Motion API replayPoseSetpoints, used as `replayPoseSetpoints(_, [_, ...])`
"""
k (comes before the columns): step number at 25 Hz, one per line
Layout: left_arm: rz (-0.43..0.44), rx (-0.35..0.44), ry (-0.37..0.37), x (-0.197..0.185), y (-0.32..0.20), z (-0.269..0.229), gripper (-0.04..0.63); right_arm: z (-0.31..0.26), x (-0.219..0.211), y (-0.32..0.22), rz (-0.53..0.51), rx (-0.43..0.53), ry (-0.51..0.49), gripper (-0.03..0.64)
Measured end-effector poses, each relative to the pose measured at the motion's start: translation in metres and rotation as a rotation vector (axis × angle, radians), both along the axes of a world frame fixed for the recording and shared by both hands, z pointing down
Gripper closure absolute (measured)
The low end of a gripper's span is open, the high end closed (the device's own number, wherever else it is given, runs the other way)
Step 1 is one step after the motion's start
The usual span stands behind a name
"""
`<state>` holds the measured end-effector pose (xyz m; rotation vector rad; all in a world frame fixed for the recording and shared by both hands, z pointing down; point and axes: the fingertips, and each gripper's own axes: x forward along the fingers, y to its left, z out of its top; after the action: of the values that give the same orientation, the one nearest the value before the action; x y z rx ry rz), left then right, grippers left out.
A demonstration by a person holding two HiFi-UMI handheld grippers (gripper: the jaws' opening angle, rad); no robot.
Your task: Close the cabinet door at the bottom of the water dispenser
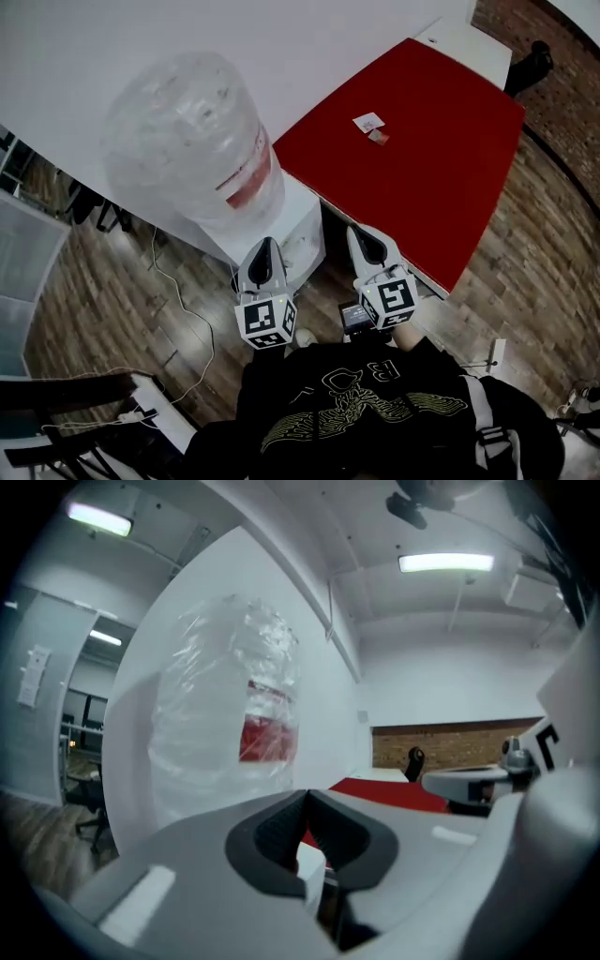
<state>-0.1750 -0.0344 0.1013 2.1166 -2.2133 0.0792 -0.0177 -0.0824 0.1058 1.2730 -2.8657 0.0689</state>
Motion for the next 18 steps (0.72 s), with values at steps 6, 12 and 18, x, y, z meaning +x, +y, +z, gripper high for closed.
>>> replayPoseSetpoints(6, [-0.003, 0.033, -0.038, -0.002, 0.002, -0.016, 0.589, -0.015, -0.015, 0.003, 0.007, 0.025, -0.028, 0.618])
replayPoseSetpoints(12, [-0.035, 0.062, -0.029, -0.019, -0.001, -0.021, 0.588, -0.012, -0.019, 0.003, 0.034, 0.017, -0.012, 0.618])
replayPoseSetpoints(18, [-0.021, 0.062, -0.039, -0.020, 0.000, -0.014, 0.588, -0.005, -0.027, 0.008, 0.029, 0.030, 0.049, 0.618])
